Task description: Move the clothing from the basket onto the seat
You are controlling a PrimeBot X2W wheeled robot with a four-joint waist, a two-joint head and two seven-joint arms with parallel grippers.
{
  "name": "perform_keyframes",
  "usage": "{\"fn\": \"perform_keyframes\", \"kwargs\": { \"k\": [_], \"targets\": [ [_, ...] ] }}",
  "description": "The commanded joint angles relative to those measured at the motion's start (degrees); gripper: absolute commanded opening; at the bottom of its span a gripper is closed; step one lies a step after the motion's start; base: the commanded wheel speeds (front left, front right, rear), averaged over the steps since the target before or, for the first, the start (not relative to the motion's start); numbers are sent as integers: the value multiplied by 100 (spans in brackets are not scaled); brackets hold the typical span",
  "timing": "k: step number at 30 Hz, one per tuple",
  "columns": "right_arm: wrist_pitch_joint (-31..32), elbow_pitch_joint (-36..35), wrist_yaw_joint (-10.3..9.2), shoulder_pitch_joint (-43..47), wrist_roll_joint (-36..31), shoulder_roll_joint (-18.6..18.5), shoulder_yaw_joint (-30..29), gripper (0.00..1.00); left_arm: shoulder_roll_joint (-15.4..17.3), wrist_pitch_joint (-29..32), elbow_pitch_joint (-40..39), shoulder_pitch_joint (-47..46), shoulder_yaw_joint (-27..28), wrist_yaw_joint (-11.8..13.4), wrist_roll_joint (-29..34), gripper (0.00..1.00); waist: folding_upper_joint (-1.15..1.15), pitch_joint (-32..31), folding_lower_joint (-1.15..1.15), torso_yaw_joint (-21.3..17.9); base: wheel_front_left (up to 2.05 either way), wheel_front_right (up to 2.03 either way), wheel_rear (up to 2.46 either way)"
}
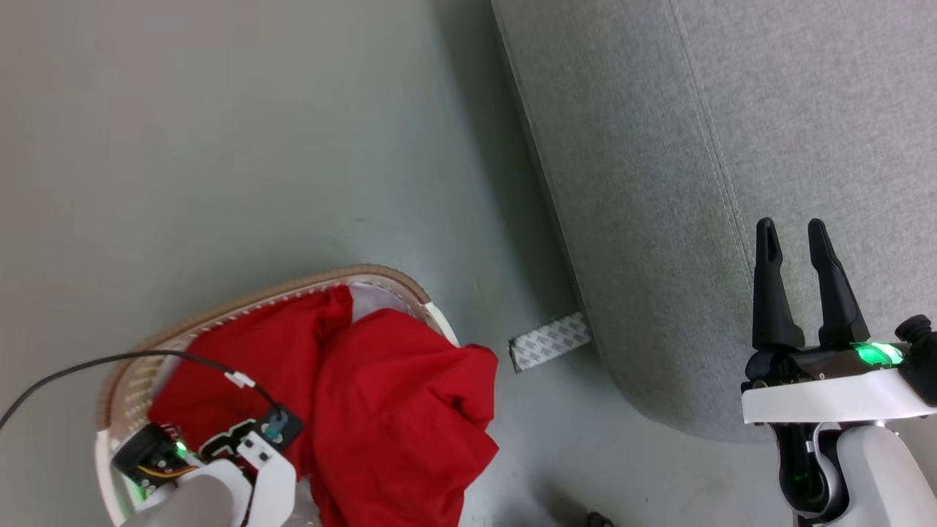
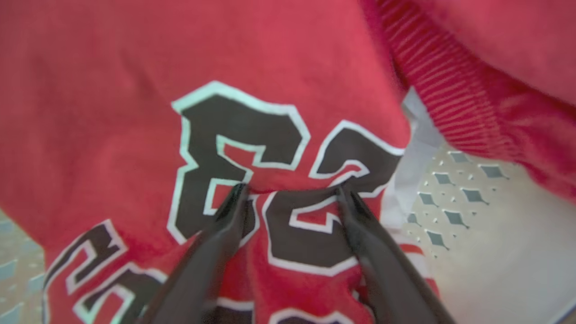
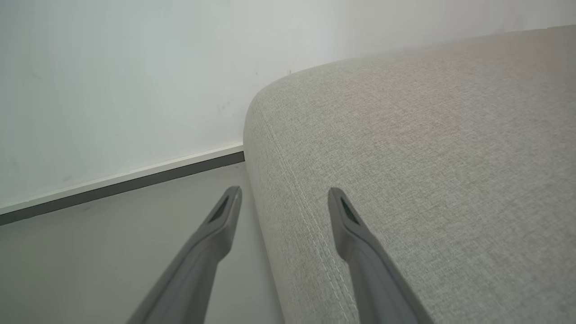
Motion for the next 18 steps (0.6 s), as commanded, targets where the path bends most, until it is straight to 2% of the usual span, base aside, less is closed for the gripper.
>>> {"fn": "perform_keyframes", "kwargs": {
  "k": [1, 2, 3, 5, 8, 10, 18],
  "targets": [
    [3, 0, -12, -97, 58, -14, 23, 100, 100, 60, 40, -24, -60, 11, -15, 100, 0, 195, -1, -118, 0, 0, 0],
    [3, 0, -12, -123, 73, -14, 31, 100, 115, 107, 47, -46, -91, 11, -16, 100, 0, 231, -1, -127, 0, 0, 0],
    [3, 6, -12, -149, 97, -14, 37, 100, 123, 146, 52, -54, -105, 11, -46, 92, 0, 258, -1, -135, 0, 0, 0],
    [3, 13, -12, -167, 109, -14, 47, 100, 120, 205, 67, -43, -110, 11, -102, 48, 0, 290, -1, -142, 0, 0, 0],
    [3, 6, -12, -235, 108, -14, 58, 100, 91, 195, 76, -55, -157, 11, -142, 23, 0, 306, -1, -128, 0, 0, 0],
    [3, -1, -12, -247, 63, -14, 70, 100, 18, 201, 75, -75, -149, 12, -197, 0, 0, 301, -1, -111, 0, 0, 0],
    [3, 58, -12, -214, -47, -16, 33, 100, -213, 56, 76, -27, -193, 10, -301, 0, 0, 16, -1, 6, 0, 0, 0]
  ]
}}
